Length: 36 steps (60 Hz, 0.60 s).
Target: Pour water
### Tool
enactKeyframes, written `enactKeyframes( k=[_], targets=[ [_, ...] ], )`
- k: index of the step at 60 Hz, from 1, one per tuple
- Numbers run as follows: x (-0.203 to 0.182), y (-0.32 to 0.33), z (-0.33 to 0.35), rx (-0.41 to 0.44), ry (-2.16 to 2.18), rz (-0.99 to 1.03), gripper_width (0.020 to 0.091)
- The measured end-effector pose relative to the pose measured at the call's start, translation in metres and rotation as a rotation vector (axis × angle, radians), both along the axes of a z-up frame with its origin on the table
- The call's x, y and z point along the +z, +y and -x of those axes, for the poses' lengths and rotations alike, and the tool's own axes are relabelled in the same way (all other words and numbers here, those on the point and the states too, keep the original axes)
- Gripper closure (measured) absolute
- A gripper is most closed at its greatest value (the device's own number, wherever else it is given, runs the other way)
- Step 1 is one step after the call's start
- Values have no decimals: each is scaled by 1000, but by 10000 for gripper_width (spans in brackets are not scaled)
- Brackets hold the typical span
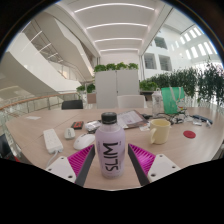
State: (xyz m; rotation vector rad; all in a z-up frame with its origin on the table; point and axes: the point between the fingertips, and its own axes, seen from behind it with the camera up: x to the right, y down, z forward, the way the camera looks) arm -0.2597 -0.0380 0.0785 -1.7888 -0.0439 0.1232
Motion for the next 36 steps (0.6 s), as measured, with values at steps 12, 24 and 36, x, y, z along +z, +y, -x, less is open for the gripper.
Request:
enactKeyframes(
  k=[12,24,36],
  targets=[
    [-9,55,5,-12,-51,-32,547],
    [-10,65,8,-16,-79,-33,671],
    [23,88,32,128,251,107,727]
  ],
)
